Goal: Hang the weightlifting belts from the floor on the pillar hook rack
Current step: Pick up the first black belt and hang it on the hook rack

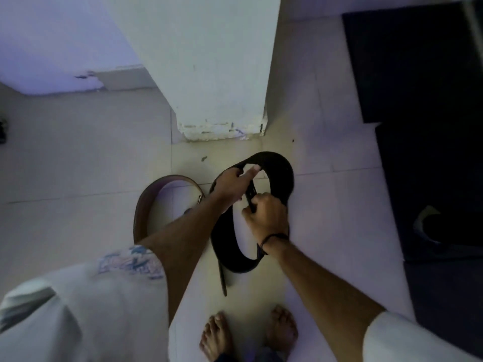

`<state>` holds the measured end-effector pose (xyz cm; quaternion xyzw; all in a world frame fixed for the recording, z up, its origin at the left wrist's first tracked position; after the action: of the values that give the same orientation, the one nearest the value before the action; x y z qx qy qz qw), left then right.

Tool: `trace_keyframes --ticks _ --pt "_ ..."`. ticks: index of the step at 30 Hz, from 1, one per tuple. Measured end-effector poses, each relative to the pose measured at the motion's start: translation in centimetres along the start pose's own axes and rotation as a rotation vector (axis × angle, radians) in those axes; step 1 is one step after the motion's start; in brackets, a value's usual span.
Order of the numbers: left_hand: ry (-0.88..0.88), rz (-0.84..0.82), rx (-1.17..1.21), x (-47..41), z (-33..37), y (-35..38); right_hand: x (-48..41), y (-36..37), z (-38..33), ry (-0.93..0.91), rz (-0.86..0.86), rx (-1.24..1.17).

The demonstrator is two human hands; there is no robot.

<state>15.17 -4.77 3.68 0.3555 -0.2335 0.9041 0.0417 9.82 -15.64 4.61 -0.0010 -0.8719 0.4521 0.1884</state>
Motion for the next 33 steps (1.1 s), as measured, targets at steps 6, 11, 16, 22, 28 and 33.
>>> trace_keyframes --ticks 6,11,16,22,28,33 --pt "0.087 0.083 -0.023 5.9 5.8 -6.0 3.3 -8.0 -9.1 -0.137 0.064 -0.044" --pt "0.002 0.073 -0.221 9.9 10.2 -11.7 6.9 -13.3 -15.3 -0.083 0.009 -0.098" --pt "-0.034 0.079 -0.389 13.6 14.2 -16.2 9.6 -17.4 -18.3 0.054 -0.04 -0.316" --pt "0.165 0.102 -0.088 18.7 19.9 -21.0 12.4 -24.2 -19.0 0.147 0.145 -0.556" --pt "0.322 0.154 0.358 26.8 31.5 -28.4 12.0 -36.3 -26.7 -0.013 0.31 -0.66" --pt "0.503 0.143 0.423 35.6 44.8 -36.1 11.1 -50.5 -37.8 -0.258 0.398 -0.74"
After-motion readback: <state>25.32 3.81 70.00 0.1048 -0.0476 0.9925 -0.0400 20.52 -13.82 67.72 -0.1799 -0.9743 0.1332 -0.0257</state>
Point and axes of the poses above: each hand's wrist, its own x-axis away from the middle knuckle, its own y-axis out of the palm, z = x × y, the point moved 9 cm from there along -x, towards the middle knuckle, and after that the axes turned 5 degrees about z, right-handed, at the moved point
